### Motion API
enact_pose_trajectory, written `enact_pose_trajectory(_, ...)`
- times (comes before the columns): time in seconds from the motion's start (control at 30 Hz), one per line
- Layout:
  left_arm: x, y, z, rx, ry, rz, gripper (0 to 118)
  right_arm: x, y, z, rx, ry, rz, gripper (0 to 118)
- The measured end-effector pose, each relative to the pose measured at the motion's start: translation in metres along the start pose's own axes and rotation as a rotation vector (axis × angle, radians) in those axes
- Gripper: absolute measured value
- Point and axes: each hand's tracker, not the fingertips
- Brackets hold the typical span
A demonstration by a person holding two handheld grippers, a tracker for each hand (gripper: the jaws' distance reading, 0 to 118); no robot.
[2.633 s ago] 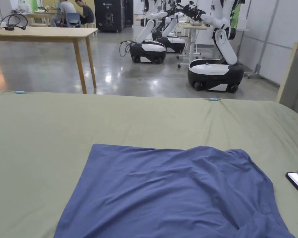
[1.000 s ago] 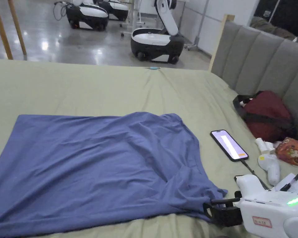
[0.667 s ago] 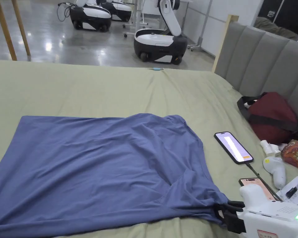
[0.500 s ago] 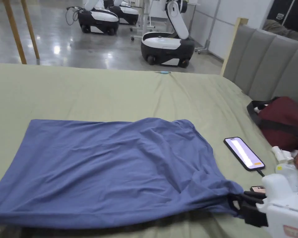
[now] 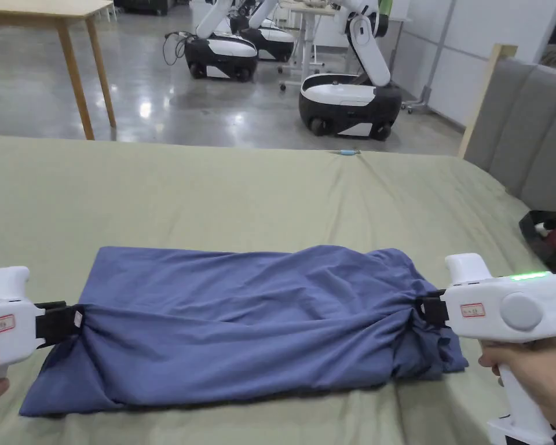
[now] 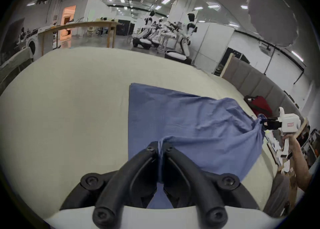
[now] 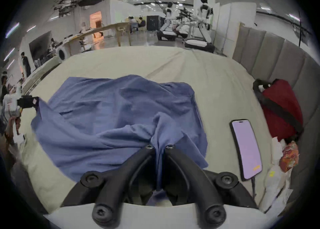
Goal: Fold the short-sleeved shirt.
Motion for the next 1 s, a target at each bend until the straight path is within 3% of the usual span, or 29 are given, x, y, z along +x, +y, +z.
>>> enact_pose_trajectory(0.3,0.006,-0.005,-0.041,-0.102,0.073,-0.06,2,0.005,-0.007,-0.046,-0.053,-0.028,-0.034,6)
enact_pose_trajectory(0.37,0.004,-0.001,-0.039,-0.114,0.073,-0.043,10,0.006,-0.005,-0.044,-0.054,-0.028,-0.019,12)
enact_pose_trajectory(0.4,0.003,0.001,-0.036,-0.119,0.071,-0.039,24,0.007,-0.004,-0.038,-0.044,-0.035,-0.007,27)
enact_pose_trajectory(0.43,0.002,0.004,-0.032,-0.13,0.072,-0.03,68,0.009,-0.002,-0.031,-0.018,-0.071,0.0,67)
enact_pose_trajectory(0.47,0.002,0.006,-0.025,-0.134,0.056,-0.01,101,0.012,-0.002,-0.019,0.005,-0.104,-0.011,98)
enact_pose_trajectory(0.5,0.002,0.006,-0.011,-0.139,0.041,-0.012,116,0.016,-0.004,0.001,0.05,-0.097,-0.036,115)
enact_pose_trajectory(0.6,0.008,0.0,0.044,-0.037,-0.01,-0.033,114,0.018,-0.018,0.07,0.184,-0.05,-0.067,115)
enact_pose_trajectory(0.7,0.018,-0.032,0.112,0.111,0.004,-0.097,114,0.007,-0.052,0.142,0.258,-0.034,-0.029,112)
enact_pose_trajectory(0.77,0.024,-0.057,0.151,0.135,0.031,-0.107,105,-0.005,-0.081,0.181,0.297,-0.021,0.005,88)
enact_pose_trajectory(0.8,0.025,-0.072,0.168,0.152,0.02,-0.105,87,-0.011,-0.095,0.197,0.309,-0.025,0.008,61)
enact_pose_trajectory(0.83,0.025,-0.087,0.184,0.168,0.01,-0.093,43,-0.018,-0.107,0.21,0.311,-0.029,0.007,13)
enact_pose_trajectory(0.87,0.028,-0.099,0.196,0.168,0.016,-0.086,1,-0.023,-0.12,0.22,0.31,-0.03,0.008,1)
enact_pose_trajectory(0.93,0.029,-0.12,0.208,0.157,0.072,-0.046,0,-0.036,-0.141,0.235,0.329,-0.031,-0.014,0)
enact_pose_trajectory(1.0,0.024,-0.128,0.208,0.128,0.052,-0.039,0,-0.043,-0.157,0.244,0.301,0.043,-0.044,0)
